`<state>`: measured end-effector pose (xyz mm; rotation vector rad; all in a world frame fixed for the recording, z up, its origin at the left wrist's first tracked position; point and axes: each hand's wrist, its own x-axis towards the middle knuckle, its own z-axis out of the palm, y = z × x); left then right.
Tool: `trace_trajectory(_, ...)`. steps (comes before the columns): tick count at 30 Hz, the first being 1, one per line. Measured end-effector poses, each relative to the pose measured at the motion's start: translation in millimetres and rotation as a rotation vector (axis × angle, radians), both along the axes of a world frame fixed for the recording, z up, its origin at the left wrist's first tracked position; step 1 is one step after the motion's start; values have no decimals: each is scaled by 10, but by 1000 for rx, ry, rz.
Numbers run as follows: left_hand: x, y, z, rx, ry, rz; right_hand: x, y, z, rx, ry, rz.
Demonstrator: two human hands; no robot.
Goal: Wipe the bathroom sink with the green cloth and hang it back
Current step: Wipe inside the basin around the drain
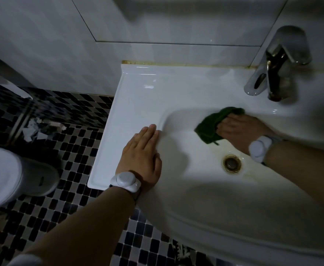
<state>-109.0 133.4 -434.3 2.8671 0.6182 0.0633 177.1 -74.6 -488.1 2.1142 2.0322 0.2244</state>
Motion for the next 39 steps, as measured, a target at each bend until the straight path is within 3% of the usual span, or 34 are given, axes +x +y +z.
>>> trace_trajectory(6,3,7,-3,1,-4,-9,-463,1021,289,110,50,-21)
trace_trajectory(11,9,21,-5,15,25,-10,-829,1112,200,152,200,-176)
trace_trajectory(14,9,10,-9,14,16,-2,-1164,1035,70,168,405,-227)
trace_trajectory(17,2,21,-23,3,-2,-17,-1562,774,-108,107,783,-380)
trace_trajectory(19,0,25,-33,-3,-5,-19,-1706,450,-221,54,905,-406)
trace_trajectory(21,4,1,-32,-2,-5,-21,-1697,182,-307,14,837,-306)
trace_trajectory(24,8,-1,-20,8,-8,-23,-1387,146,-319,-150,576,-187)
trace_trajectory(27,-6,14,-12,8,-2,-13,-960,226,-235,-250,322,-300)
trace_trajectory(29,-3,9,-11,8,-8,-17,-805,159,-200,-259,254,-356)
trace_trajectory(35,4,9,-8,0,-5,-10,-1249,28,-241,-339,668,-700)
trace_trajectory(39,6,4,-13,7,11,-11,-1770,145,248,-290,863,-708)
